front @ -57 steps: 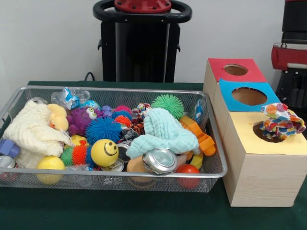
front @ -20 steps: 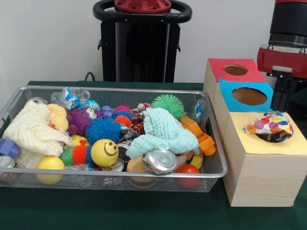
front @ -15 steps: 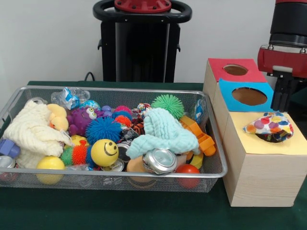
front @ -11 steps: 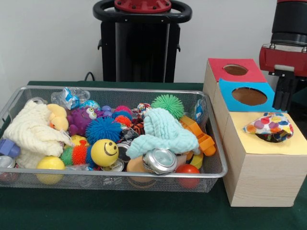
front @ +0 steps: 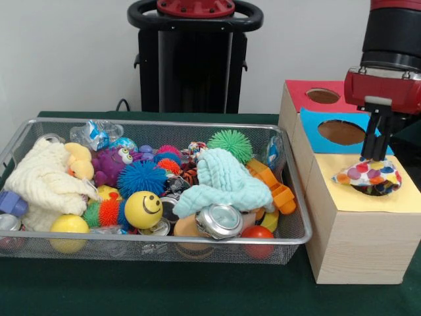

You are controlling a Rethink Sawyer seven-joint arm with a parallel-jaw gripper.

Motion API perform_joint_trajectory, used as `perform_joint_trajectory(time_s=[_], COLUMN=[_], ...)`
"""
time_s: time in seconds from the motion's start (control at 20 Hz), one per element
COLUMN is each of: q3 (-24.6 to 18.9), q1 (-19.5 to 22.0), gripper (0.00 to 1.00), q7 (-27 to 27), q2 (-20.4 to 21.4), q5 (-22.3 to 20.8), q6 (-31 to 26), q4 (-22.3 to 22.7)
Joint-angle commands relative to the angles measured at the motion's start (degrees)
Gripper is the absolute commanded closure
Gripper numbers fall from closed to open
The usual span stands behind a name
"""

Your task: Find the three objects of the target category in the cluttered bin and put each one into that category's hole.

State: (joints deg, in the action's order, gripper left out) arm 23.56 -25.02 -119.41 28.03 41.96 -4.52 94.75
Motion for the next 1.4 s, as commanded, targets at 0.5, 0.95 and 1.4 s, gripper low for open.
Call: perform_joint_trajectory(time_s=[0.5, 0.95, 1.4], q3=[-4.6, -1.1, 1.4], q1=[1.6, -2.3, -4.4], gripper=[1.0, 1.0, 1.0], q7=[-13.3, -17.4, -20.1], q2=[-5.6, -10.1, -11.8], q5=[2.7, 5.9, 6.2], q6=[-2.9, -10.1, -17.2], q4=[-2.4, -9.6, -14.0])
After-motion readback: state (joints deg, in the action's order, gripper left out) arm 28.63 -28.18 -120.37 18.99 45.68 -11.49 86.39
